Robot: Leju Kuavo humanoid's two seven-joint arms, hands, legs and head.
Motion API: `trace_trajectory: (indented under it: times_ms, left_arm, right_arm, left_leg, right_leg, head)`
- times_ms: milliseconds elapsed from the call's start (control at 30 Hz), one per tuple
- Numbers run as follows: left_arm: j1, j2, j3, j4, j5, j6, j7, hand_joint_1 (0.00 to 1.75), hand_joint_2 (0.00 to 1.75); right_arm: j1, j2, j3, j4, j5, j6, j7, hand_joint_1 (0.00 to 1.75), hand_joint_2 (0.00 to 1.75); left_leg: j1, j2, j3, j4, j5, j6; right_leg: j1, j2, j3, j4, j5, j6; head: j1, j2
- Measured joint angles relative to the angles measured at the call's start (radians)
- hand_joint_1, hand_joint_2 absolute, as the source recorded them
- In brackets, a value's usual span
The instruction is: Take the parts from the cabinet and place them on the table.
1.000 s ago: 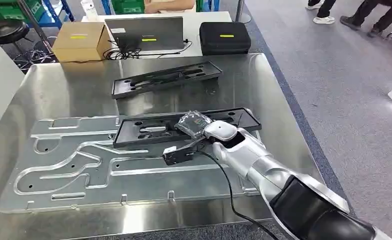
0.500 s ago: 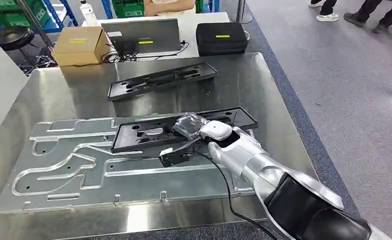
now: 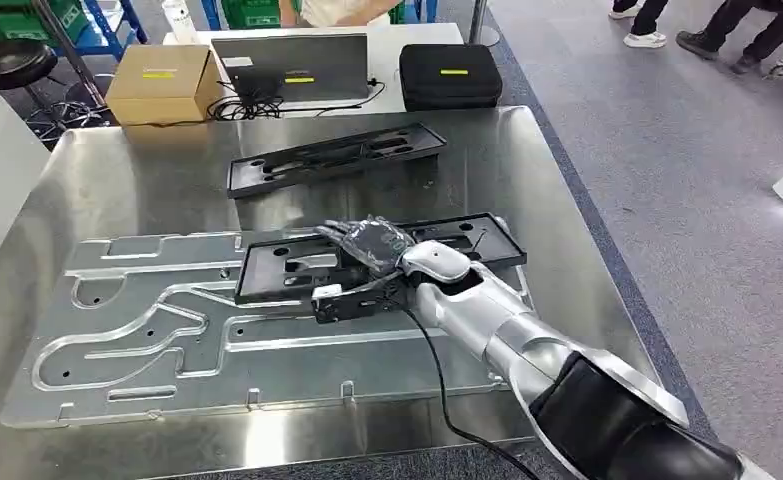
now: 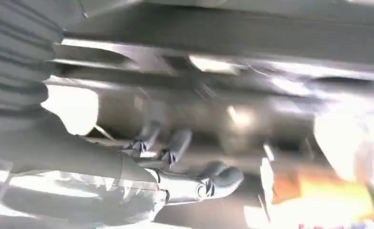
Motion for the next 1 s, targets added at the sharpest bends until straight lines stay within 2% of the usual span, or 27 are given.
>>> trace_trajectory:
  times_ms: [33,67,100,133,167,200,233,267,300,367,433,467,533,567,600,633,667,733,767,800,967,1000]
  left_arm:
    - [0.001,0.000,0.001,0.000,0.002,-0.003,-0.001,0.00,0.00]
    - [0.003,0.000,0.002,0.000,0.003,-0.004,-0.003,0.00,0.00]
    - [0.005,0.000,0.003,0.000,0.007,-0.005,-0.005,0.00,0.00]
    - [0.007,0.000,0.003,0.000,0.010,-0.005,-0.007,0.00,0.00]
    - [0.008,0.000,0.004,0.000,0.011,-0.006,-0.009,0.00,0.00]
    - [0.010,0.000,0.004,0.000,0.012,-0.007,-0.011,0.00,0.00]
    - [0.010,-0.001,0.004,0.000,0.013,-0.007,-0.013,0.00,0.00]
    - [0.010,-0.002,0.005,0.000,0.013,-0.007,-0.014,0.00,0.00]
    - [0.009,-0.002,0.005,0.000,0.013,-0.007,-0.015,0.00,0.00]
    - [0.010,-0.002,0.005,0.000,0.014,-0.007,-0.018,0.00,0.00]
    - [0.011,-0.003,0.005,0.000,0.013,-0.008,-0.019,0.00,0.00]
    - [0.012,-0.005,0.005,0.001,0.012,-0.008,-0.019,0.00,0.00]
    - [0.010,-0.003,0.005,0.001,0.012,-0.006,-0.019,0.00,0.00]
    - [0.011,-0.003,0.005,0.001,0.013,-0.006,-0.019,0.00,0.00]
    - [0.012,-0.003,0.005,0.001,0.013,-0.006,-0.019,0.00,0.00]
    - [0.014,-0.003,0.005,0.001,0.013,-0.006,-0.019,0.00,0.00]
    - [0.014,-0.003,0.005,0.001,0.013,-0.006,-0.019,0.00,0.00]
    - [0.012,-0.001,0.005,0.001,0.013,-0.006,-0.019,0.00,0.00]
    - [0.010,-0.001,0.005,0.001,0.013,-0.005,-0.019,0.00,0.00]
    - [0.008,0.000,0.005,0.001,0.013,-0.005,-0.019,0.00,0.00]
    - [0.008,0.000,0.005,0.001,0.013,-0.005,-0.019,0.00,0.00]
    - [0.008,0.000,0.005,0.001,0.013,-0.005,-0.020,0.00,0.00]
  right_arm:
    - [0.019,-0.011,-0.020,-0.043,-0.032,-0.001,-0.017,0.00,0.00]
    - [0.046,-0.026,-0.043,-0.097,-0.068,0.000,-0.034,0.00,0.00]
    - [0.075,-0.043,-0.069,-0.160,-0.114,0.007,-0.051,0.00,0.00]
    - [0.103,-0.057,-0.093,-0.217,-0.160,0.023,-0.069,0.00,0.00]
    - [0.123,-0.072,-0.116,-0.270,-0.207,0.040,-0.087,0.00,0.00]
    - [0.140,-0.083,-0.141,-0.320,-0.249,0.052,-0.103,0.00,0.00]
    - [0.152,-0.096,-0.166,-0.366,-0.280,0.059,-0.118,0.00,0.00]
    - [0.161,-0.103,-0.187,-0.404,-0.315,0.066,-0.133,0.00,0.00]
    - [0.168,-0.106,-0.202,-0.431,-0.333,0.069,-0.140,0.00,0.00]
    - [0.192,-0.125,-0.229,-0.485,-0.358,0.067,-0.151,0.00,0.00]
    - [0.226,-0.143,-0.255,-0.551,-0.379,0.058,-0.164,0.00,0.00]
    - [0.237,-0.150,-0.271,-0.581,-0.392,0.048,-0.173,0.00,0.00]
    - [0.260,-0.159,-0.296,-0.623,-0.412,0.034,-0.184,0.00,0.00]
    - [0.276,-0.168,-0.307,-0.642,-0.420,0.028,-0.190,0.00,0.00]
    - [0.291,-0.175,-0.318,-0.659,-0.425,0.027,-0.193,0.00,0.00]
    - [0.303,-0.181,-0.326,-0.673,-0.428,0.027,-0.195,0.00,0.00]
    - [0.310,-0.186,-0.334,-0.687,-0.431,0.026,-0.195,0.00,0.00]
    - [0.314,-0.193,-0.344,-0.710,-0.432,0.026,-0.196,0.00,0.00]
    - [0.315,-0.195,-0.349,-0.719,-0.432,0.026,-0.198,0.00,0.00]
    - [0.316,-0.197,-0.353,-0.725,-0.433,0.023,-0.199,0.00,0.00]
    - [0.316,-0.198,-0.354,-0.726,-0.434,0.023,-0.199,0.00,0.00]
    - [0.323,-0.201,-0.359,-0.736,-0.436,0.010,-0.206,0.00,0.00]
  left_leg:
    - [-0.001,0.000,-0.001,0.000,-0.001,0.002]
    - [-0.001,-0.001,-0.001,0.000,-0.001,0.003]
    - [-0.002,-0.003,0.000,0.001,-0.002,0.003]
    - [-0.002,-0.005,0.001,0.001,-0.003,0.003]
    - [-0.002,-0.007,0.002,0.002,-0.004,0.002]
    - [-0.003,-0.008,0.003,0.004,-0.006,-0.002]
    - [-0.003,-0.008,0.005,0.006,-0.009,-0.006]
    - [-0.009,-0.008,0.001,0.009,-0.013,-0.011]
    - [-0.012,-0.007,-0.002,0.012,-0.014,-0.016]
    - [-0.009,-0.005,0.002,0.007,-0.014,-0.026]
    - [-0.006,-0.004,0.001,0.017,-0.028,-0.036]
    - [-0.006,-0.003,-0.015,0.057,-0.056,-0.041]
    - [-0.005,-0.003,-0.088,0.213,-0.133,-0.047]
    - [-0.005,-0.003,-0.125,0.289,-0.159,-0.049]
    - [-0.005,-0.003,-0.146,0.327,-0.162,-0.049]
    - [-0.005,-0.003,-0.143,0.315,-0.142,-0.048]
    - [-0.005,-0.003,-0.117,0.257,-0.102,-0.045]
    - [-0.006,-0.003,-0.029,0.071,-0.009,-0.035]
    - [-0.010,-0.004,-0.005,0.021,-0.015,-0.029]
    - [-0.013,-0.005,0.000,0.007,-0.015,-0.025]
    - [-0.013,-0.006,-0.001,0.009,-0.014,-0.024]
    - [-0.015,-0.006,-0.004,0.012,-0.014,-0.021]
  right_leg:
    - [0.000,0.000,-0.043,0.087,-0.036,0.003]
    - [0.000,0.000,-0.077,0.155,-0.055,0.005]
    - [0.000,0.000,-0.092,0.177,-0.049,0.004]
    - [0.000,-0.001,-0.083,0.148,-0.019,0.003]
    - [0.000,-0.001,-0.056,0.083,0.023,0.000]
    - [0.000,-0.001,-0.014,-0.011,0.072,-0.006]
    - [0.002,-0.002,0.024,-0.094,0.107,-0.014]
    - [0.007,-0.004,0.039,-0.128,0.099,-0.020]
    - [0.008,-0.003,0.034,-0.133,0.103,-0.021]
    - [0.012,0.000,0.034,-0.131,0.100,-0.028]
    - [0.002,-0.002,0.043,-0.143,0.106,-0.041]
    - [0.002,-0.002,0.043,-0.144,0.105,-0.046]
    - [0.004,-0.002,0.044,-0.144,0.104,-0.051]
    - [0.005,-0.003,0.044,-0.143,0.103,-0.052]
    - [0.006,-0.003,0.044,-0.143,0.103,-0.053]
    - [0.006,-0.003,0.045,-0.143,0.103,-0.053]
    - [0.007,-0.001,0.046,-0.143,0.102,-0.052]
    - [0.007,0.003,0.051,-0.141,0.099,-0.047]
    - [0.011,0.004,0.051,-0.139,0.096,-0.043]
    - [0.014,0.005,0.047,-0.135,0.095,-0.039]
    - [0.013,0.006,0.047,-0.136,0.096,-0.038]
    - [0.012,0.005,0.046,-0.138,0.098,-0.032]
  head:
    - [0.000,0.000]
    - [0.000,0.000]
    - [0.000,0.000]
    - [0.000,0.000]
    - [0.000,0.000]
    - [0.000,0.000]
    - [0.000,0.000]
    - [0.000,0.000]
    - [0.000,0.000]
    - [0.000,0.000]
    - [0.000,0.000]
    - [0.000,0.000]
    - [0.000,0.000]
    - [0.000,0.000]
    - [0.000,0.000]
    - [0.000,0.000]
    - [0.000,0.000]
    - [0.000,0.000]
    - [0.000,0.000]
    - [0.000,0.000]
    - [0.000,0.000]
    - [0.000,0.000]
